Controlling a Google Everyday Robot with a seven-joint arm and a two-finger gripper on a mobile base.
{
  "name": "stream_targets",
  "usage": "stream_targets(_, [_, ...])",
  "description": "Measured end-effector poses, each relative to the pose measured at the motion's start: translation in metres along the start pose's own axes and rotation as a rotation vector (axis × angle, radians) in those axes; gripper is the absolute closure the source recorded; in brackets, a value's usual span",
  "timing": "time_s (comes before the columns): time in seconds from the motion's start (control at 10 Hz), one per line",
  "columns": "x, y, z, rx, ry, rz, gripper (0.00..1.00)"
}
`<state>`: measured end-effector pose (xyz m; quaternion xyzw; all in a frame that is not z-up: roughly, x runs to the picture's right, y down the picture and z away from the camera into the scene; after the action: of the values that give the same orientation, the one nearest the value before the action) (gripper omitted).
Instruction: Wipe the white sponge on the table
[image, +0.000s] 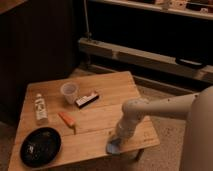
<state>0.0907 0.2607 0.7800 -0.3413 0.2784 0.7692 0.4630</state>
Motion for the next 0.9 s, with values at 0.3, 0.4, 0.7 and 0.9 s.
stream_targets(0.3, [-0.054,-0.015,-0.026,0.005,-0.053,0.058,1.0])
stream_targets(0.4, [-0.076,-0.015,-0.03,0.011,-0.059,0.069,1.0])
stream_targets(0.7, [-0.107,-0.018,-0.027,0.029,-0.051,0.094,1.0])
stream_targets(0.9, [-0.121,-0.011,-0.03,0.035,-0.062,0.081,1.0])
